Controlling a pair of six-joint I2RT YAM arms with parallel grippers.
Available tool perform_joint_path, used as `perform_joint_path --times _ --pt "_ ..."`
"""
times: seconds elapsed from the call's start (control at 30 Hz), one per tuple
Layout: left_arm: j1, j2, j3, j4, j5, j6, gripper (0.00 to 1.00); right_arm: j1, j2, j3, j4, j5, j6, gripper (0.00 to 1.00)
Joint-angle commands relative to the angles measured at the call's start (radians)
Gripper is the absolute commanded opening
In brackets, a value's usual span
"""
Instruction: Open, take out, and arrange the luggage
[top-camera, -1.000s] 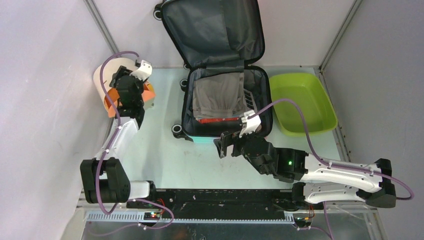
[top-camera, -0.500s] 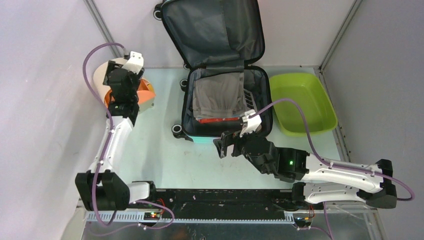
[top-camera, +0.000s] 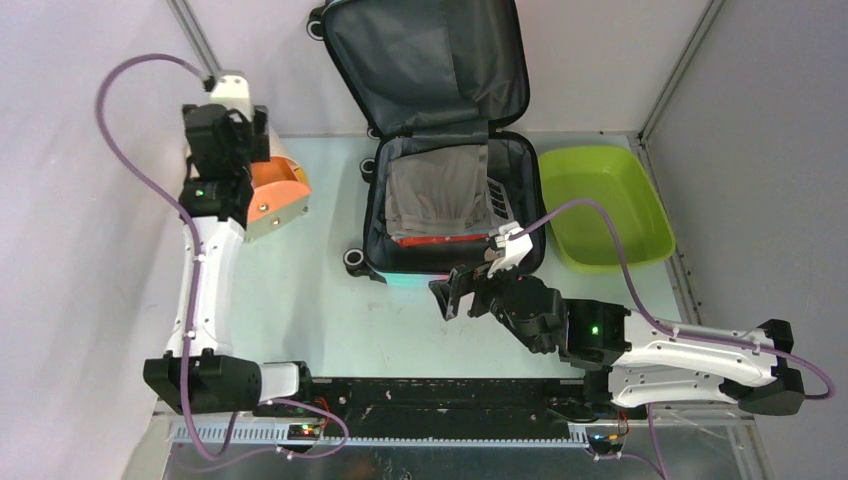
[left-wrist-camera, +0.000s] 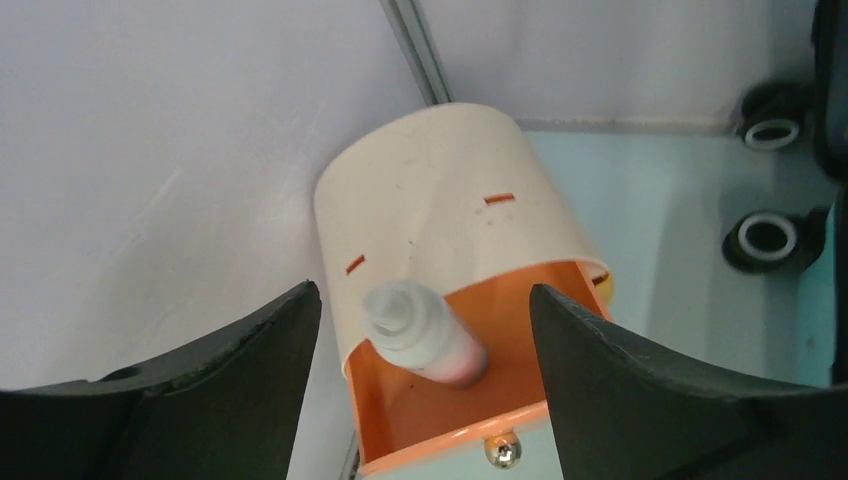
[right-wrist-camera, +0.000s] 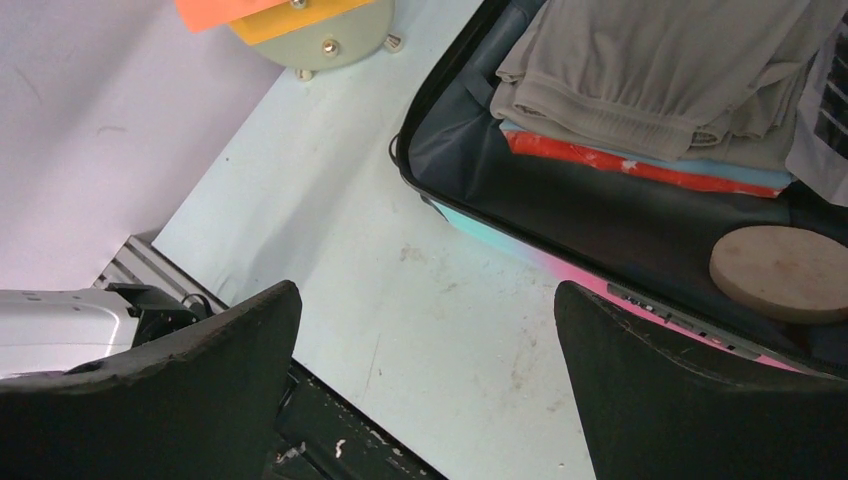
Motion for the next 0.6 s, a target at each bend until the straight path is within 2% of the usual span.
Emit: perform_joint_path --times 0.0,0.13,0.3,0.57 --pt "0.065 0.036 0.187 -0.204 -0.005 -0.24 0.84 0.007 -0.013 0.002 0.003 0.049 0.012 1.0" --pt "0.116 0.054 0.232 -0.255 0.015 -0.351 0.83 0.005 -0.008 0.002 -0.007 0.062 0.006 1.0" --pt "0.197 0.076 0.229 -0.253 0.085 -0.48 0.78 -0.004 -0.004 0.002 -0.012 0.066 0.002 1.0" --pt "0.219 0.105 0.153 -0.163 0.174 -0.42 0.75 -0.028 0.01 0.002 -0.006 0.049 -0.003 1.0"
